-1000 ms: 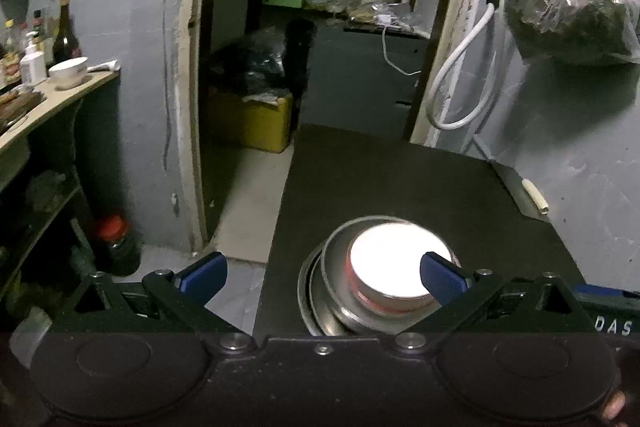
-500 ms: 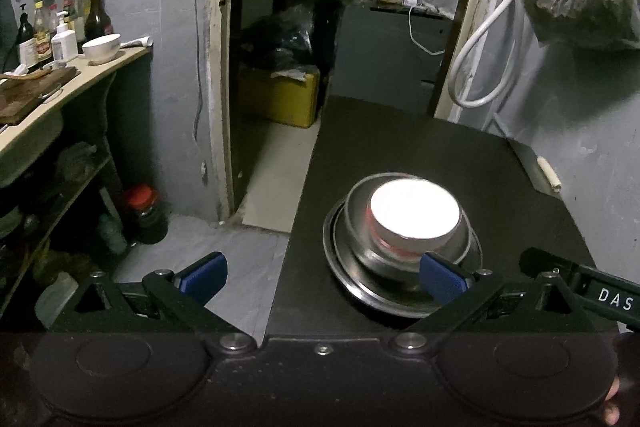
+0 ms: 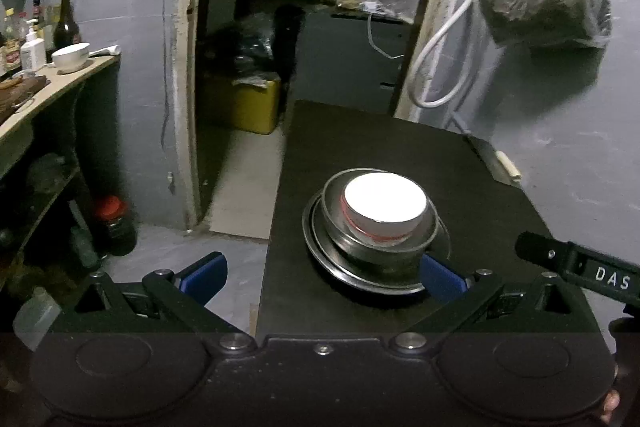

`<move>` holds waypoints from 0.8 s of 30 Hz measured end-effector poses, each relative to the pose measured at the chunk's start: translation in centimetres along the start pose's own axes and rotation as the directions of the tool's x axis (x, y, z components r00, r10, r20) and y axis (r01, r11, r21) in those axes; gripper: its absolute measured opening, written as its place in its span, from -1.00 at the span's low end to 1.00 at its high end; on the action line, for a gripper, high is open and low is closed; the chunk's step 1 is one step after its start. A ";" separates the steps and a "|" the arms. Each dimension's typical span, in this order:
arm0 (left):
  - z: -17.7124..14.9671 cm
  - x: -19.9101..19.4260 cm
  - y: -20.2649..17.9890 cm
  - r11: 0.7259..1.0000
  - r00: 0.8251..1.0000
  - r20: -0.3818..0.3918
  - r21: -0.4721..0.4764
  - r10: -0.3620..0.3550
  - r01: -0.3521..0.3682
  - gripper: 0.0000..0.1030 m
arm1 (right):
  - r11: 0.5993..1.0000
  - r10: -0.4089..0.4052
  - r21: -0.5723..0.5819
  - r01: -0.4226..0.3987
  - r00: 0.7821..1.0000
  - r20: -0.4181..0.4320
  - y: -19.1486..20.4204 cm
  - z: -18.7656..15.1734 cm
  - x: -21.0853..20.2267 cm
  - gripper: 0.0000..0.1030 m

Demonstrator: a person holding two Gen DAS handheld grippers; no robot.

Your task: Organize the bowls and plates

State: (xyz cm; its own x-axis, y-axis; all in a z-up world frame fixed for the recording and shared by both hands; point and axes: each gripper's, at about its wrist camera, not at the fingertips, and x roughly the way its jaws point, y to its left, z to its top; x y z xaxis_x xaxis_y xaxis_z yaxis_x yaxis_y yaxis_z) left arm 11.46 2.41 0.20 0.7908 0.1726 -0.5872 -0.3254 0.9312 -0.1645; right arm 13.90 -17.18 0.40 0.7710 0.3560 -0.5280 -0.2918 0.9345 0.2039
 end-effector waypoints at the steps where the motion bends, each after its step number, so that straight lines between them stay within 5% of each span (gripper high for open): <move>1: -0.3 -0.3 0.3 1.000 1.000 -0.003 0.001 -0.013 0.013 0.98 | 1.000 -0.010 0.000 0.010 1.000 0.006 0.3 -0.3 -0.5 1.00; 14: -2.2 -4.7 3.9 0.991 0.992 -0.001 0.042 -0.127 0.126 0.98 | 0.991 -0.133 0.008 0.133 0.989 0.058 3.7 -3.8 -7.0 1.00; 24: -2.8 -6.0 5.4 0.991 0.991 0.021 0.043 -0.129 0.128 0.99 | 0.987 -0.156 -0.028 0.158 0.985 0.072 5.4 -4.8 -8.7 1.00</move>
State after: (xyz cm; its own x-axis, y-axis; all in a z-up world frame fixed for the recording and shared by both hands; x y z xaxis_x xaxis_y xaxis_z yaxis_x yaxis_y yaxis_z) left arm 3.48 5.50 0.66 0.8370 0.0577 -0.5442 -0.1987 0.9586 -0.2040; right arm 2.88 -15.19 2.16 0.8458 0.2049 -0.4926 -0.1822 0.9787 0.0942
